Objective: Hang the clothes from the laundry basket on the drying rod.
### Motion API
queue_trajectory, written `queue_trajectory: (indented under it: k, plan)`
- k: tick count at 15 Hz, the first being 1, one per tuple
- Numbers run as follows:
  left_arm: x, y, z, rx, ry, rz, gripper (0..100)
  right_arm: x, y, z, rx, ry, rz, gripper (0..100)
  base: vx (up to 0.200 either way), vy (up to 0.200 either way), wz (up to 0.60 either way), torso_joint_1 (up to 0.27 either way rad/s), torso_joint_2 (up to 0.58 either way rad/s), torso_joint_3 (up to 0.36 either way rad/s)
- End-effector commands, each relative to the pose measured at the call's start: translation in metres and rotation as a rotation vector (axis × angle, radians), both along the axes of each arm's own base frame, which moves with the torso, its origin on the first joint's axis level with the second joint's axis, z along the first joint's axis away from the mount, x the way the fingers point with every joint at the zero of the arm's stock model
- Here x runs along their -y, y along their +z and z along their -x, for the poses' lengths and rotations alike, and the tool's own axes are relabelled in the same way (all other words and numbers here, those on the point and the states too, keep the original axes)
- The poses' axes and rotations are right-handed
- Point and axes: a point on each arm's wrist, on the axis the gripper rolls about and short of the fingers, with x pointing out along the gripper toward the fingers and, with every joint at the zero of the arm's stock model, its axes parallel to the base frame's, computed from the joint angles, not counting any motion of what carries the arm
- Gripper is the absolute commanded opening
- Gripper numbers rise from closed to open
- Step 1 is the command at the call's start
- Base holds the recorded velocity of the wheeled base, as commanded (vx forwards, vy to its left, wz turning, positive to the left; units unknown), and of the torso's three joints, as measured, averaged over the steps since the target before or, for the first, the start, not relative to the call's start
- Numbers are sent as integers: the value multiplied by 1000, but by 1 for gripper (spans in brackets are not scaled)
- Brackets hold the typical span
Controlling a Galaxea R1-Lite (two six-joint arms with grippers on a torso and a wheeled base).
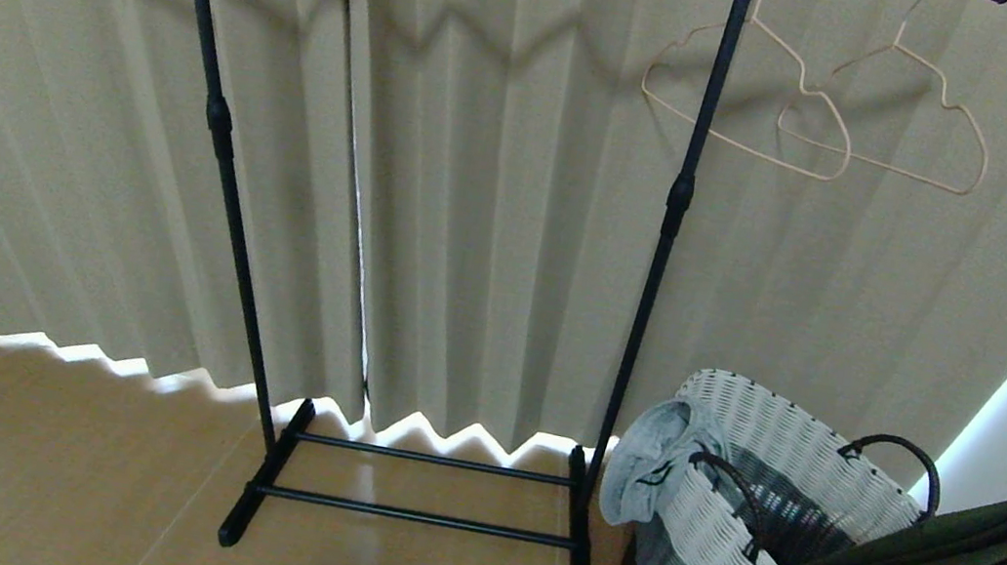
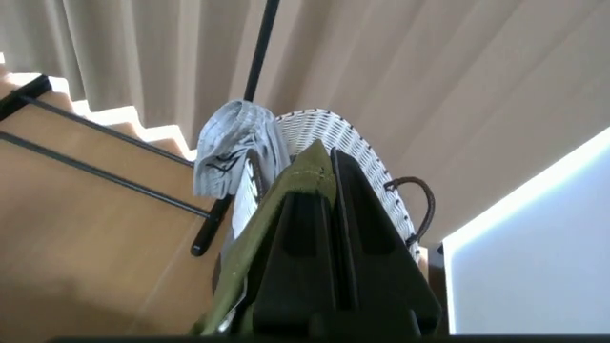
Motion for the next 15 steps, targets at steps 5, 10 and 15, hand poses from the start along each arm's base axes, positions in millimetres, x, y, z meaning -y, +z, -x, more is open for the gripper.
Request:
queue_trajectory:
  k: [5, 10, 15]
  plan:
    - [0, 0, 0, 0, -1, 2, 100, 0, -1, -6, -25, -2, 0, 0, 0, 200, 0, 4, 2, 5]
    - [0, 0, 0, -2, -3, -7, 100, 0, 0, -13, -38, 8, 2, 0, 0, 120, 0, 2, 1, 1]
    - [0, 0, 0, -6, -14, -19, 100, -14, 8, -26, -48, 129, 3, 0, 0, 0, 0, 0, 0, 0]
